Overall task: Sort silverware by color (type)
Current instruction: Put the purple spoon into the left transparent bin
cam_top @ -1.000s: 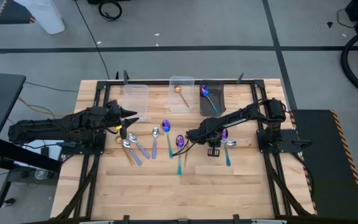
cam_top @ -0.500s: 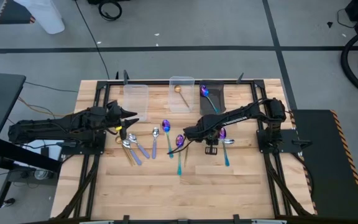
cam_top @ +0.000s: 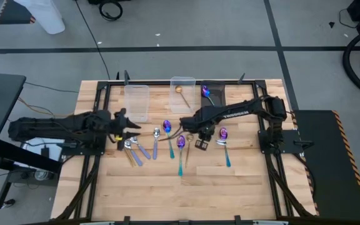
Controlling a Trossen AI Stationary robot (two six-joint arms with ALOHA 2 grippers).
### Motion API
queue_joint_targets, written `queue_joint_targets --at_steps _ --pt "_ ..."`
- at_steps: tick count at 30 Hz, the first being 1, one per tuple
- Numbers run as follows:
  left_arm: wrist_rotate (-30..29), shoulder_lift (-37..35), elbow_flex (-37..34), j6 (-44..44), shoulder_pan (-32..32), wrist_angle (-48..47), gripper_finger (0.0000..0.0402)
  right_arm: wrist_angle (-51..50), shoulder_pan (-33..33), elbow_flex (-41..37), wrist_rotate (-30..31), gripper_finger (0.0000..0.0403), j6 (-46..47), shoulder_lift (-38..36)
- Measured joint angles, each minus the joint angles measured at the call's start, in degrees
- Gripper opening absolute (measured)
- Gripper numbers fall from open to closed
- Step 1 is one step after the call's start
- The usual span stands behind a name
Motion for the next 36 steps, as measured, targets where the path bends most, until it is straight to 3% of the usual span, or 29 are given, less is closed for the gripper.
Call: queue_joint_targets --at_steps 8,13,23,27,30,36 --pt "-5.8 5.9 0.0 2.9 -9.1 1.1 0.0146 6.9 -3.6 2.8 -9.6 0.0075 1.7 0.0" --pt "-13.5 7.9 0.0 8.1 -15.6 3.9 0.0146 12.9 -5.4 2.8 -18.1 0.0075 1.8 0.0" --pt "-24.7 13.0 0.0 33.4 -24.7 16.7 0.0146 32.7 -9.3 2.8 -33.6 0.0076 7.5 0.0" --pt "-32.2 15.6 0.0 39.9 -25.7 19.0 0.0146 39.8 -10.1 2.8 -39.2 0.0076 9.4 0.0" --pt "-36.4 17.9 0.0 46.4 -26.2 20.4 0.0146 41.4 -10.8 2.8 -41.6 0.0076 11.5 0.0" --pt "-38.2 23.9 0.0 63.7 -25.7 29.8 0.0146 45.5 -11.3 2.8 -43.6 0.0076 15.3 0.0"
